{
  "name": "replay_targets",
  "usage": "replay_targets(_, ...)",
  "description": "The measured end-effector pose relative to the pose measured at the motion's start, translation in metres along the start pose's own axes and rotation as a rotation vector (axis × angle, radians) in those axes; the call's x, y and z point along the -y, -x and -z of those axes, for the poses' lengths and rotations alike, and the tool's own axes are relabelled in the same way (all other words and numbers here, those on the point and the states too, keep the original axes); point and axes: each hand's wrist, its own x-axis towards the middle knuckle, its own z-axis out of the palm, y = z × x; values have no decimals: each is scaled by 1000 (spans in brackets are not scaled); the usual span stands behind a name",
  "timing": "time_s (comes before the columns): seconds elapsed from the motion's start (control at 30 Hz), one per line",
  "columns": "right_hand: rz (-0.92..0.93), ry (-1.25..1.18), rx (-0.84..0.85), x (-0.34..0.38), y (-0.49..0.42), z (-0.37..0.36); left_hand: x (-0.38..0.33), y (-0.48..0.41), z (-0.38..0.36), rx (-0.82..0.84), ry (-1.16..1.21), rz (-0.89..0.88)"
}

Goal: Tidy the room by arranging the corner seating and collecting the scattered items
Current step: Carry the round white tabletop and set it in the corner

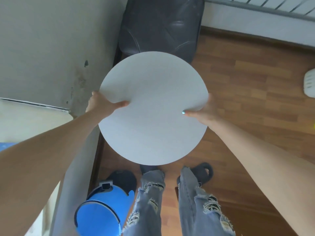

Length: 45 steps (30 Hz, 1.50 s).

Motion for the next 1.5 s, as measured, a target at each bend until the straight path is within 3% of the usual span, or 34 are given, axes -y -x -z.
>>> replay_targets(0.63,-72,154,-33,36,-7,-21,6,-37,11,98,-16,39)
replay_targets(0.97,-77,158,-13,42,0,-20,6,-26,6,57,-22,67)
replay_targets(1.17,-101,371,4,50,17,-20,6,-15,-6,3,-21,58)
replay_targets(1.37,-59,765,155,79,71,-12,-6,37,-8,68,-252,-95)
replay_targets(1.5,42,821,222,115,107,1,-32,80,12,120,-309,-322)
